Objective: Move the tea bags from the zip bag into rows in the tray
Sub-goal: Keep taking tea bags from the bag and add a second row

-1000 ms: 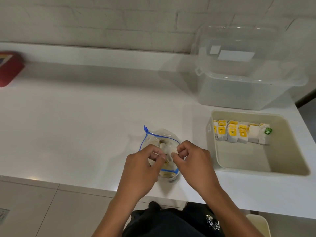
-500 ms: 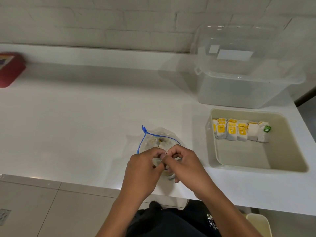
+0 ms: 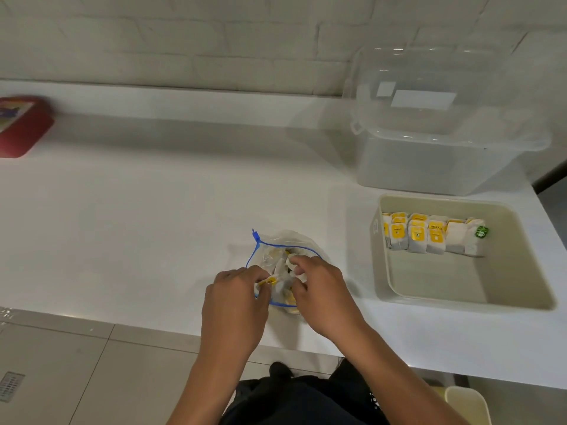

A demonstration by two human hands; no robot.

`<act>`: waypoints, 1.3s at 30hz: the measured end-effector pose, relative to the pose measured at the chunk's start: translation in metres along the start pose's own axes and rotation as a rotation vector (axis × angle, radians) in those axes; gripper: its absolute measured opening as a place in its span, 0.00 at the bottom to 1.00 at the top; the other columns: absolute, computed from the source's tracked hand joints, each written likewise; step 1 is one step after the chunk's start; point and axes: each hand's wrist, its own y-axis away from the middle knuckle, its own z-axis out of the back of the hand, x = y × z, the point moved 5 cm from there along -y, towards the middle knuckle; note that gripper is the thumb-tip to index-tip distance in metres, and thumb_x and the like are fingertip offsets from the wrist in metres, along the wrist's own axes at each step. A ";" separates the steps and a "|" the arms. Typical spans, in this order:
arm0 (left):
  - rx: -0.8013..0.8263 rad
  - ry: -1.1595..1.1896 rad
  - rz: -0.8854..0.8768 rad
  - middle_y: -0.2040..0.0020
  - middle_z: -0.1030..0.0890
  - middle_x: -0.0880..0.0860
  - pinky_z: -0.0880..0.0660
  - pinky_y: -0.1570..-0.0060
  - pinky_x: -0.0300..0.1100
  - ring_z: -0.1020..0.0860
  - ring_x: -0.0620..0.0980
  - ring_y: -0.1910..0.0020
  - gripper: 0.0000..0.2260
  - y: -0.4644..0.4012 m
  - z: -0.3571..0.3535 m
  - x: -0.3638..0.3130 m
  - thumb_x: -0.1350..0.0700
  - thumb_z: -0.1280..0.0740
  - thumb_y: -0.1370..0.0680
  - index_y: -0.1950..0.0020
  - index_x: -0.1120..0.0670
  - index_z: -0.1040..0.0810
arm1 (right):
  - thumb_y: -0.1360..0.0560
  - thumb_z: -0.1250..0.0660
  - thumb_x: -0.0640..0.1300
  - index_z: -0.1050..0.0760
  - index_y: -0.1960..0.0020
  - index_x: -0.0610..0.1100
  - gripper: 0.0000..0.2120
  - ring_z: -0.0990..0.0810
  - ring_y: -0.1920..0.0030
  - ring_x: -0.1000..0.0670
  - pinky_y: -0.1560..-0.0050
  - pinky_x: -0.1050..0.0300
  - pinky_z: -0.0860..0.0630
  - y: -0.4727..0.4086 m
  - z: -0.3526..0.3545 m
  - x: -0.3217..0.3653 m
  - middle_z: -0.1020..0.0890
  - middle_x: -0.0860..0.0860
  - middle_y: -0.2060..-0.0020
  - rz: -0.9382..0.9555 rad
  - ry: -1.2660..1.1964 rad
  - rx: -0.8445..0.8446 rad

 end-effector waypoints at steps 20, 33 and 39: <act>0.063 0.034 0.078 0.64 0.22 0.40 0.24 0.62 0.42 0.20 0.44 0.61 0.02 -0.001 0.011 0.006 0.48 0.31 0.22 0.53 0.40 0.19 | 0.28 0.29 0.50 0.22 0.61 0.48 0.07 0.21 0.66 0.56 0.60 0.62 0.24 -0.021 -0.014 -0.011 0.19 0.54 0.69 -0.051 -0.150 0.001; -0.137 0.043 -0.154 0.56 0.14 0.41 0.24 0.43 0.53 0.18 0.53 0.40 0.06 0.005 0.041 -0.048 0.51 0.23 0.27 0.54 0.39 0.15 | 0.26 0.29 0.43 0.25 0.48 0.60 0.13 0.23 0.60 0.56 0.57 0.67 0.26 0.016 0.068 -0.025 0.24 0.57 0.58 0.031 -0.286 -0.039; -0.047 0.282 -0.185 0.59 0.22 0.25 0.27 0.59 0.29 0.21 0.38 0.54 0.04 -0.003 0.029 -0.093 0.49 0.31 0.23 0.51 0.40 0.18 | 0.27 0.26 0.38 0.21 0.46 0.55 0.15 0.24 0.64 0.57 0.57 0.65 0.26 0.021 0.109 -0.049 0.23 0.58 0.66 -0.018 -0.519 -0.063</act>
